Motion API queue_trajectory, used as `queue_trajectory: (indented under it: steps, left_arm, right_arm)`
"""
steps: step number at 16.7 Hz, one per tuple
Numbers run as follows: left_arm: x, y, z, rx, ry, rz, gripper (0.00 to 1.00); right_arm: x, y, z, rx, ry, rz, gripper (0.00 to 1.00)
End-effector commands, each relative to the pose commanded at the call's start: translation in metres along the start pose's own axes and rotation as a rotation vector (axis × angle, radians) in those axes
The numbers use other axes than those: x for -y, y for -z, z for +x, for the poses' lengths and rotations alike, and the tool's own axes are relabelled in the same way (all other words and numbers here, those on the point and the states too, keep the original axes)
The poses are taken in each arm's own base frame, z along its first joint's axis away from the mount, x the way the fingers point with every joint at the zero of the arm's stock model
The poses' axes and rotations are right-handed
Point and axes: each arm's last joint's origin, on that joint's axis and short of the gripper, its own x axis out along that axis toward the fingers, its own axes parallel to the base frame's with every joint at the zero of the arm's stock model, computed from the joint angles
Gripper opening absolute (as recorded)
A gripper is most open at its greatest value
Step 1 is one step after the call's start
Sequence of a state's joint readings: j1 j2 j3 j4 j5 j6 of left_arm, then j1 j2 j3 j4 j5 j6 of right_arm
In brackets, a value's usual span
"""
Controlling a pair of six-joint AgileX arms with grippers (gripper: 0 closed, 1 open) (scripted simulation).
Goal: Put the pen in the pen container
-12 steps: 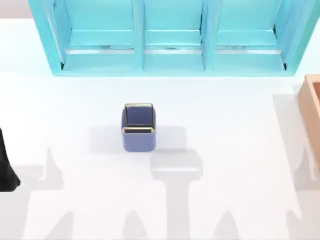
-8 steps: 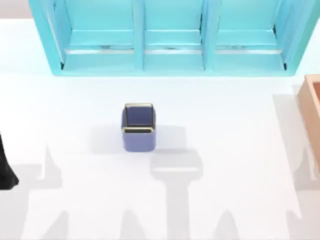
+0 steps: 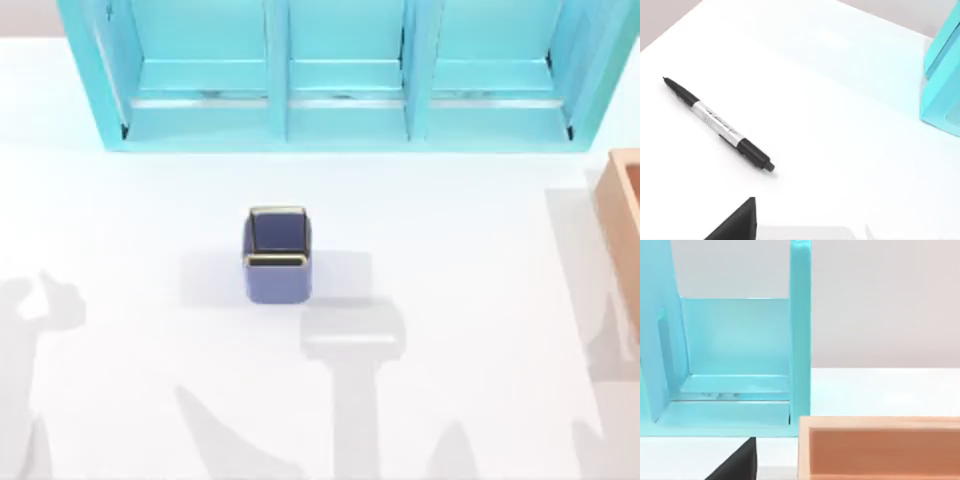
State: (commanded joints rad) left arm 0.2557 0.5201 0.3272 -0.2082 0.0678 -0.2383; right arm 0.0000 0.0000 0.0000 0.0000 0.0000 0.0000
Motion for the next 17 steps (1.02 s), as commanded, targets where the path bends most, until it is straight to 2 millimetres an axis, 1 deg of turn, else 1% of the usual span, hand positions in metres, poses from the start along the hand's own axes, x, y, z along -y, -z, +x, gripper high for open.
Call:
queue_trajectory:
  steps: [2,4,6,8,10,13,15,17]
  left_arm:
    - [-0.006,-0.025,0.015,-0.094,-0.047,-0.108,1.00]
    - [-0.015,-0.050,0.037,-0.183,-0.085,-0.223,1.00]
    - [-0.030,-0.071,0.066,-0.272,-0.113,-0.343,1.00]
    - [-0.050,-0.084,0.099,-0.363,-0.134,-0.465,1.00]
    - [-0.074,-0.089,0.132,-0.455,-0.148,-0.583,1.00]
    - [-0.107,-0.081,0.176,-0.583,-0.155,-0.738,1.00]
    - [-0.124,-0.073,0.195,-0.647,-0.155,-0.816,1.00]
    - [-0.135,-0.066,0.206,-0.690,-0.155,-0.869,1.00]
  right_arm:
    - [0.000,0.000,0.000,0.000,0.000,0.000,1.00]
    - [0.000,0.000,0.000,0.000,0.000,0.000,1.00]
    - [0.000,0.000,0.000,0.000,0.000,0.000,1.00]
    - [0.000,0.000,0.000,0.000,0.000,0.000,1.00]
    - [0.000,0.000,0.000,0.000,0.000,0.000,1.00]
    - [0.000,0.000,0.000,0.000,0.000,0.000,1.00]
    - [0.000,0.000,0.000,0.000,0.000,0.000,1.00]
    - [0.000,0.000,0.000,0.000,0.000,0.000,1.00]
